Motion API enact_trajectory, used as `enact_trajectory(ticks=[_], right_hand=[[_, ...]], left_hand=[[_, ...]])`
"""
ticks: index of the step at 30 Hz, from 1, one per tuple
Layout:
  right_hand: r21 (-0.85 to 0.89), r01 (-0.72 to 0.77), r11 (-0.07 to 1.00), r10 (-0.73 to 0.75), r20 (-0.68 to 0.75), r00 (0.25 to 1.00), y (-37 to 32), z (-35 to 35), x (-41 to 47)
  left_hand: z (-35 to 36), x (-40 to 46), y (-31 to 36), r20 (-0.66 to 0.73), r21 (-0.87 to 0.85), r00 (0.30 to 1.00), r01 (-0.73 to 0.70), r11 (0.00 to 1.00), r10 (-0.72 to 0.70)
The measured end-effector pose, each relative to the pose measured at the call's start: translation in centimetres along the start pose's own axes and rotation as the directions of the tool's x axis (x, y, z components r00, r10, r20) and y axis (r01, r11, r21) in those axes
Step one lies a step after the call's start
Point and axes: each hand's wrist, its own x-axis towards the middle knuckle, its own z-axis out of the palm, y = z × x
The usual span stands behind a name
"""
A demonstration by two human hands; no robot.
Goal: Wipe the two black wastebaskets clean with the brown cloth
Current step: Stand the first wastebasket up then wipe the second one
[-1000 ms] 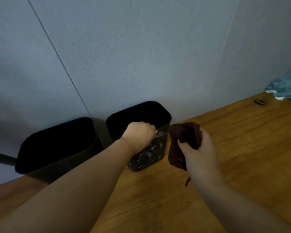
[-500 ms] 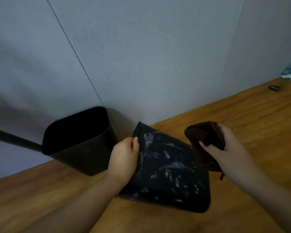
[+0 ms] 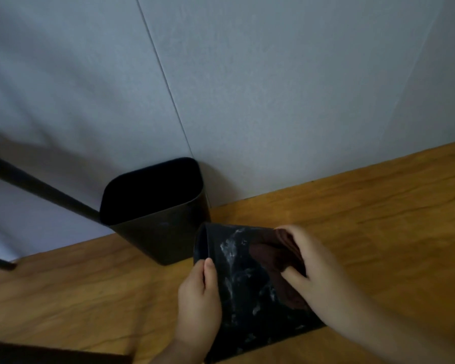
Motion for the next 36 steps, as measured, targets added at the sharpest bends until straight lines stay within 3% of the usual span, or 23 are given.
enact_trajectory(ticks=[4,10,15,22,25,29,34,36], right_hand=[[-0.051,0.014,0.999,-0.014,0.01,1.0,0.2,1.0,0.1],[-0.182,0.156,0.971,-0.158,0.008,0.987,-1.8,2.7,1.7],[-0.264,0.243,0.933,-0.256,-0.014,0.967,-3.3,5.2,2.5],[-0.422,0.286,0.86,-0.278,0.081,0.957,-3.3,6.2,2.4],[-0.451,0.19,0.872,-0.193,0.041,0.98,-1.8,5.0,2.6],[-0.428,0.0,0.904,-0.061,-0.129,0.99,-0.1,3.9,2.5],[-0.273,0.286,0.918,-0.275,0.076,0.958,-3.6,6.6,1.0],[-0.304,0.291,0.907,-0.277,0.09,0.957,-3.3,6.2,1.4]], left_hand=[[-0.2,1.0,-0.3,0.051,-0.104,0.988,0.152,0.983,-0.147],[0.1,0.7,-0.5,0.102,-0.246,0.977,0.207,0.947,-0.188],[0.2,0.5,-0.8,0.053,-0.264,0.997,0.073,0.962,-0.061],[0.5,0.6,-1.9,-0.06,-0.07,0.992,-0.116,0.991,0.112],[0.5,0.5,-1.9,-0.092,-0.053,0.988,-0.128,0.99,0.123],[0.8,0.3,-2.1,-0.07,-0.157,0.998,-0.007,0.988,-0.004],[0.9,-0.2,-1.5,-0.008,-0.216,0.999,-0.048,0.975,0.047],[0.7,-0.1,-1.7,-0.033,-0.137,0.996,-0.088,0.987,0.084]])
